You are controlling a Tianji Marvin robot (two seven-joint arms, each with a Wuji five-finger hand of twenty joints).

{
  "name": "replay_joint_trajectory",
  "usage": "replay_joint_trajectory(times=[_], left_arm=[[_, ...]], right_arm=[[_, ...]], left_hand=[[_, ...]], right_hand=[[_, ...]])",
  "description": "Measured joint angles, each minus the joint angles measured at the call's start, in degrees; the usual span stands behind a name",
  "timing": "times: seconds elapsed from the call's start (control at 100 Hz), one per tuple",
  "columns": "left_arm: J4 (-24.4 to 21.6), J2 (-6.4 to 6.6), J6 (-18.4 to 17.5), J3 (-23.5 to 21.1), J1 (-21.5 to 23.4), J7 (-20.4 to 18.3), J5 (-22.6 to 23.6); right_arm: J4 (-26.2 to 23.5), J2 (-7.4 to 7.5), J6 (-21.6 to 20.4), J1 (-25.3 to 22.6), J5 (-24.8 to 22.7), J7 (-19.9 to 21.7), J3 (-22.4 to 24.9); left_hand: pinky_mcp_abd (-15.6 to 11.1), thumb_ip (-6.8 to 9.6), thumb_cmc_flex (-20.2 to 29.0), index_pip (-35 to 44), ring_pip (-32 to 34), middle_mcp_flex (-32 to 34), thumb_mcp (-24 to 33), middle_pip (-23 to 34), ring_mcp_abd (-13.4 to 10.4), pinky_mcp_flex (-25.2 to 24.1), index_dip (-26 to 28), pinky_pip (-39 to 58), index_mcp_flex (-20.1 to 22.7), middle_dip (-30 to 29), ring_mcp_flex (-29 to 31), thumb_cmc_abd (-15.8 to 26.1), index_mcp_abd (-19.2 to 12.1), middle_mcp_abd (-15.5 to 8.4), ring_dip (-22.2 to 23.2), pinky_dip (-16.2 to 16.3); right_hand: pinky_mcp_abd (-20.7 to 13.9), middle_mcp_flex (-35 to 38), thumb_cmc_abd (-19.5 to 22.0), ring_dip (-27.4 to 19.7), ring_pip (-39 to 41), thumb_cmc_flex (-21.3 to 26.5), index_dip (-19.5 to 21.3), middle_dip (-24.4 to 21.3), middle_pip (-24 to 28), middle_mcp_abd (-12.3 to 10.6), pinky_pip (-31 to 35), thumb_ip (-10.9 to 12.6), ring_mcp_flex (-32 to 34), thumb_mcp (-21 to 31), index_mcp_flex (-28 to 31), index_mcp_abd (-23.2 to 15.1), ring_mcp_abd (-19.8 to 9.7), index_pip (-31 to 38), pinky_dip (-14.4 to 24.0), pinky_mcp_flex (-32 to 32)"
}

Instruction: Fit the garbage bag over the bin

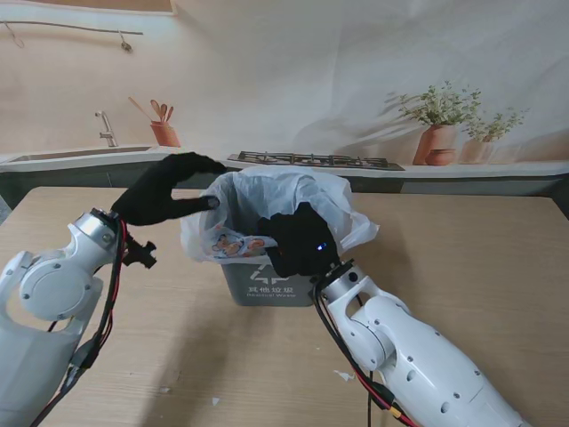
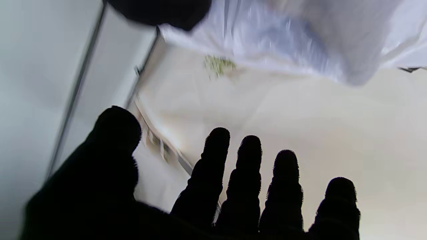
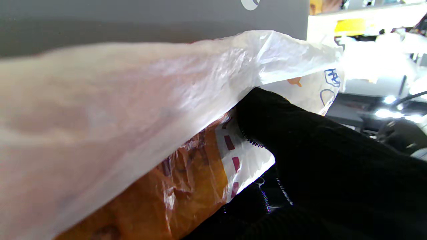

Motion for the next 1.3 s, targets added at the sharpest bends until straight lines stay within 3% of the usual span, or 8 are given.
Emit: replay_joint_trajectory(times=[0.11, 0.33, 0.43, 0.56, 0.87, 0.95, 1.01, 1.3], left_arm=[[-0.05, 2.61, -7.16, -1.56, 0.97, -4.11, 10.05], [0.31, 4.79, -6.92, -0.02, 0.95, -7.96, 10.85], [0.97, 4.93, -7.57, 1.97, -0.2, -7.68, 17.01], [2.63, 5.0, -7.54, 4.2, -1.71, -7.97, 17.3], [5.71, 4.73, -6.8, 7.79, -4.15, -5.3, 20.23], [6.25, 4.51, -6.6, 8.29, -4.54, -4.15, 20.48], [6.67, 4.39, -6.24, 8.94, -4.84, -2.5, 20.88], [7.52, 3.93, -5.14, 10.6, -5.96, -1.78, 21.69]], right_arm=[[-0.44, 0.01, 0.26, -0.57, 0.0, -0.2, 0.25], [-0.48, 0.05, 0.51, -0.51, 0.14, -0.06, -0.1], [-0.48, 0.05, 0.51, -0.51, 0.17, -0.07, -0.11], [-0.44, 0.04, 0.36, -0.55, 0.18, -0.24, -0.11], [-0.85, 0.31, -1.8, -1.35, -0.35, 0.52, 0.93], [-0.87, 0.55, -3.28, -1.52, -1.85, 0.26, 1.37], [-1.08, 0.74, -4.37, -1.83, -2.52, 0.25, 1.95], [-4.81, 1.13, -11.11, -5.82, -2.73, -0.89, 7.24]], left_hand=[[-0.19, 0.0, -1.04, -2.24, 0.18, -4.15, -3.0, -0.15, -0.81, -0.17, -0.58, 0.05, -5.83, 0.0, -2.4, -0.23, 0.47, -1.02, -2.09, -0.01], [-1.16, 0.01, -1.0, -6.15, -2.05, -12.09, -9.25, -1.96, -1.39, -1.86, -2.73, 0.1, -12.5, -0.07, -7.9, -2.49, 3.08, -1.16, -4.24, -0.67], [-1.77, 0.01, -0.92, -6.47, -2.25, -12.37, -9.24, -2.18, -1.43, -1.86, -2.75, 0.1, -12.97, -0.54, -7.98, -2.91, 3.17, -1.18, -4.27, -0.67], [-1.77, 0.01, -1.02, -4.54, -1.76, -10.49, 1.75, -0.94, -1.43, -1.62, -2.75, 0.1, -12.78, -0.74, -7.98, -5.34, 3.09, -1.5, -4.27, -0.69], [-1.66, -0.76, 2.41, 14.68, 5.11, 7.32, 17.53, 7.76, -5.86, -1.01, 7.18, 11.6, 3.21, 7.09, 2.24, -6.37, -6.24, -7.88, -1.82, -2.76], [-1.66, -4.28, 8.02, 22.21, 6.61, 12.86, 17.03, 9.19, -5.86, -4.73, 7.6, 23.15, 7.1, 8.61, 5.28, -9.22, -9.98, -9.14, -1.33, -3.45], [-1.66, -4.93, 10.49, 28.37, 8.13, 17.28, 16.42, 10.09, -5.63, -5.83, 6.79, 27.95, 9.69, 10.87, 8.44, -10.71, -12.72, -9.97, -0.75, -3.5], [-0.69, -5.04, 11.19, 36.79, 10.23, 26.25, 16.42, 8.65, -5.74, -6.38, 7.53, 29.85, 12.79, 19.23, 12.7, -11.1, -16.42, -11.2, 0.02, -3.96]], right_hand=[[-0.01, -0.06, 0.04, 0.0, 0.0, 0.04, -0.54, -0.56, 0.0, -0.01, 0.01, 0.0, -0.01, -0.05, 0.0, -0.06, 0.0, 0.07, 0.04, -0.02], [-0.01, -0.07, 0.09, 0.0, 0.0, 0.05, -0.58, -0.67, 0.0, -0.19, 0.01, 0.01, -0.02, -0.05, -0.02, -0.07, 0.0, 0.07, 0.41, -0.02], [-0.01, -0.07, 0.09, 0.0, 0.0, 0.05, -0.67, -0.7, 0.0, -0.21, 0.01, 0.01, -0.02, -0.05, -0.02, -0.07, 0.0, 0.07, 0.43, -0.02], [-0.01, -0.07, 0.1, 0.0, 0.0, 0.05, -1.23, -0.75, 0.0, -0.39, 0.01, 0.01, -0.02, -0.05, -0.05, -0.09, 0.0, 0.1, 0.44, -0.02], [-1.05, -13.22, 5.61, -0.01, -7.34, -2.35, -4.13, -7.64, -1.3, -1.33, -2.22, 1.28, -11.93, -5.25, -9.41, -1.28, 0.01, -3.12, 0.44, -8.59], [-1.56, -20.2, 10.48, 0.52, -9.9, -6.3, 1.5, -7.93, -2.54, -1.37, -4.1, 7.64, -17.87, -7.99, -12.95, 0.07, 0.24, -9.32, -0.64, -11.73], [-2.11, -25.22, 13.05, 0.57, -12.47, -8.5, 4.17, -8.92, -3.87, -1.28, -4.92, 9.74, -22.25, -11.22, -16.51, 1.74, 0.82, -13.24, -1.26, -14.07], [-2.3, -42.33, 20.62, -3.31, -23.41, -14.0, 0.3, -17.22, -12.48, 0.94, -8.12, 9.87, -35.12, -26.9, -31.29, 8.65, 2.1, -23.81, -3.71, -19.05]])
